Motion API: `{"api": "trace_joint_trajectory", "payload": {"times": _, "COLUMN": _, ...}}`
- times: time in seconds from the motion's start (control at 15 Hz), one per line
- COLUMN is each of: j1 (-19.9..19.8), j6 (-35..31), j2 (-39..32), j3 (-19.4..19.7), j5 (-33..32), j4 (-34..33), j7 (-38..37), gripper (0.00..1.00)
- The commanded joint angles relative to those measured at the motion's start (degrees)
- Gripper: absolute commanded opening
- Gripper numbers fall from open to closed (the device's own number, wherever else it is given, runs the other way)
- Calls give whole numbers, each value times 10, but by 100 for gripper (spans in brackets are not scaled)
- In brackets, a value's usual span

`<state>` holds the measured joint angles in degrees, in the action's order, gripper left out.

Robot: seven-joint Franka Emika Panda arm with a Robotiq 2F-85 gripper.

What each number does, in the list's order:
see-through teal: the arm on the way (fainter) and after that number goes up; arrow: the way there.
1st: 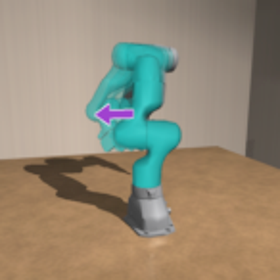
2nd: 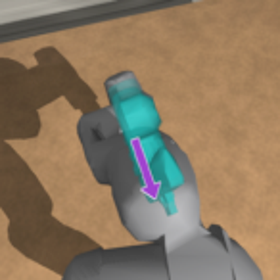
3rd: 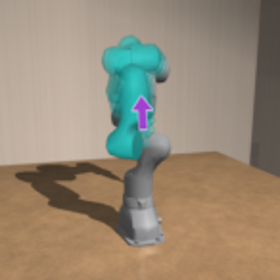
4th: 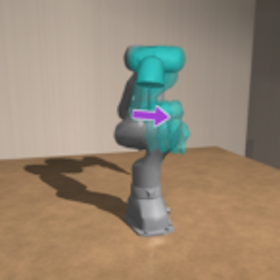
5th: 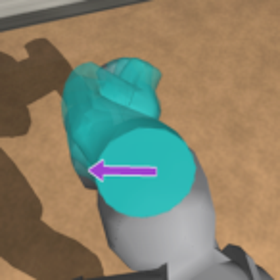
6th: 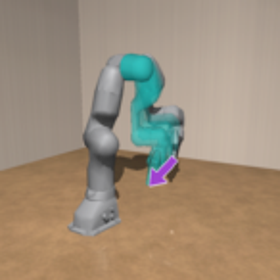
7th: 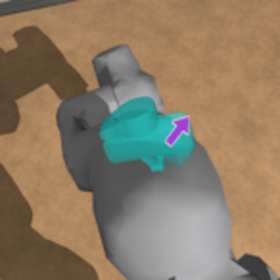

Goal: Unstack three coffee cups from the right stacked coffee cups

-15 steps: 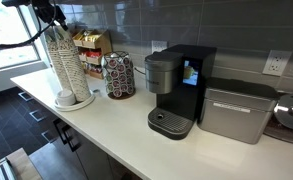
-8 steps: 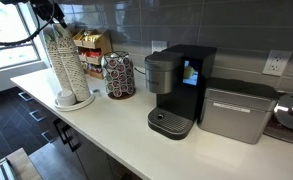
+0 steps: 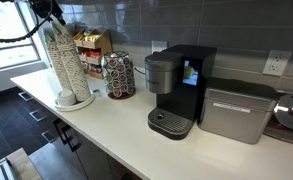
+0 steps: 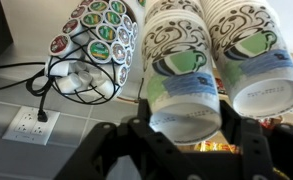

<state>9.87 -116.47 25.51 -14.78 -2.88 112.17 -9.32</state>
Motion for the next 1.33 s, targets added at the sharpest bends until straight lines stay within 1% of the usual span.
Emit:
{"api": "trace_joint_trajectory", "payload": {"times": 0.0, "j1": 4, "j6": 27, "j2": 7, "j3": 2, "j5": 7, "j4": -8, "j7": 7, "gripper": 42}}
{"api": "trace_joint_trajectory", "payload": {"times": 0.47, "j1": 7, "j6": 66, "j2": 13, "j3": 2, "j5": 9, "j4": -65, "j7": 15, "gripper": 42}}
{"api": "trace_joint_trajectory", "payload": {"times": 0.73, "j1": 2, "j6": 83, "j2": 17, "j3": 3, "j5": 4, "j4": -95, "j7": 15, "gripper": 42}}
{"api": "trace_joint_trajectory", "payload": {"times": 0.93, "j1": -4, "j6": 82, "j2": 23, "j3": 9, "j5": 1, "j4": -115, "j7": 12, "gripper": 42}}
{"api": "trace_joint_trajectory", "payload": {"times": 1.27, "j1": -13, "j6": 71, "j2": 35, "j3": 25, "j5": 8, "j4": -128, "j7": 9, "gripper": 42}}
